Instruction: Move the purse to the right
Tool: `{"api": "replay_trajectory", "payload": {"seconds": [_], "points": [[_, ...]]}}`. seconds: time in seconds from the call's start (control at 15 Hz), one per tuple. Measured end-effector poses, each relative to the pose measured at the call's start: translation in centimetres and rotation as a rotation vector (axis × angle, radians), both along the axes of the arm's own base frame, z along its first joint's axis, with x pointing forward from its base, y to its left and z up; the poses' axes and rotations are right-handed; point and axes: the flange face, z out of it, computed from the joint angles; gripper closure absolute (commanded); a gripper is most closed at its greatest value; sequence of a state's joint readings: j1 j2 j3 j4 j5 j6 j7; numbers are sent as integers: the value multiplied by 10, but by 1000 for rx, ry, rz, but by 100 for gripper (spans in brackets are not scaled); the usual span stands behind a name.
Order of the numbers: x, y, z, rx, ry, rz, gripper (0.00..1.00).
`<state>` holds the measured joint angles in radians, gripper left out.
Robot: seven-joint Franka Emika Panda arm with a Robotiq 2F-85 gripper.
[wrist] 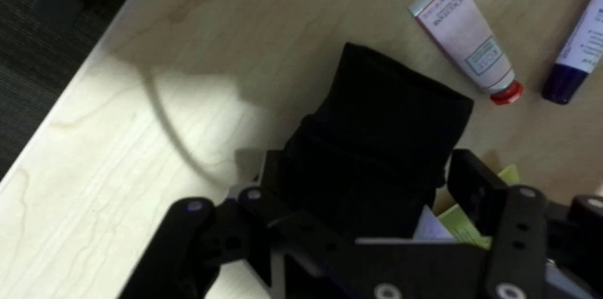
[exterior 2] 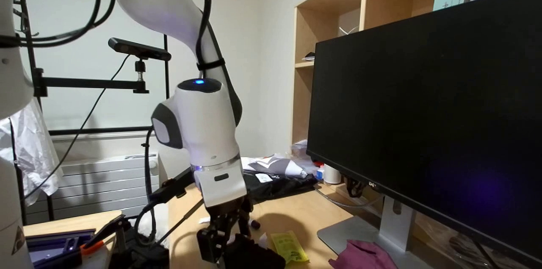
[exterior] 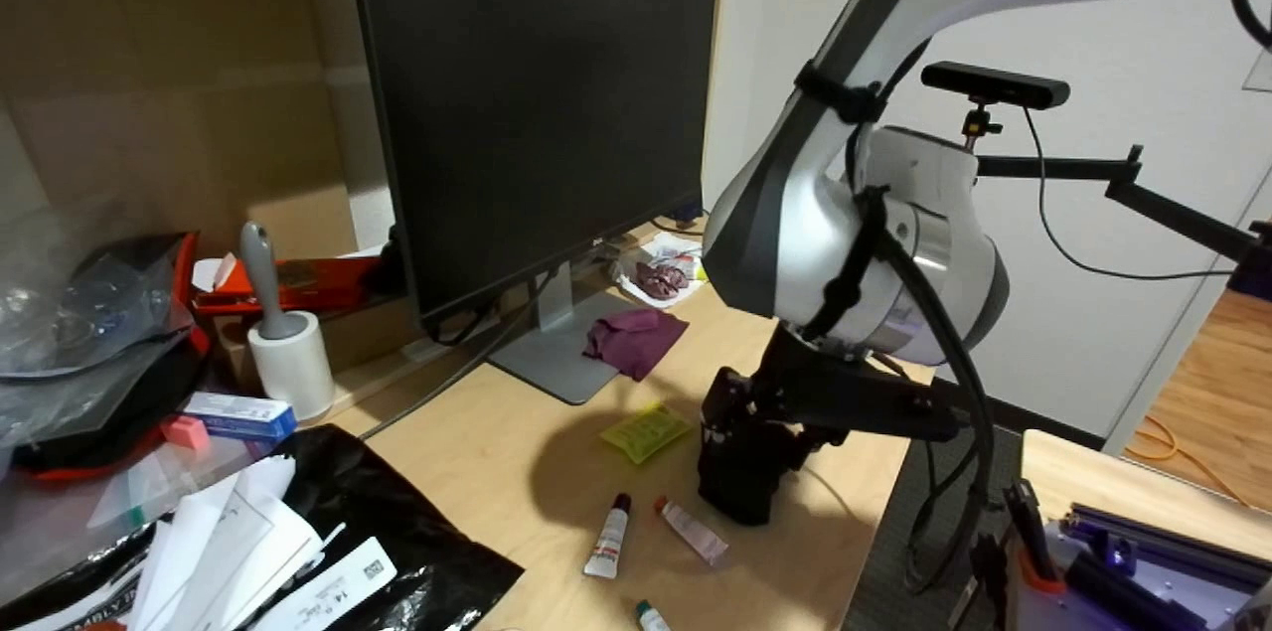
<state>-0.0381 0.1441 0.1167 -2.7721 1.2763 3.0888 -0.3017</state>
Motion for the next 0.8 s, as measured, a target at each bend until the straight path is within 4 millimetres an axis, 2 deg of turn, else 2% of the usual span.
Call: {"api": "replay_trajectory", "payload": {"seconds": [0.2, 0.47, 0.53, 0.6, 0.67, 0.8], "points": [[-13, 6, 3, -12, -27, -10, 61], [-30, 3, 4, -12, -50, -20, 87], [-33, 2, 4, -14, -54, -20, 43], [-37, 0, 3, -17, -56, -19, 47], [-40, -2, 2, -20, -57, -19, 45], [-47, -6, 1, -26, -60, -20, 33]]}}
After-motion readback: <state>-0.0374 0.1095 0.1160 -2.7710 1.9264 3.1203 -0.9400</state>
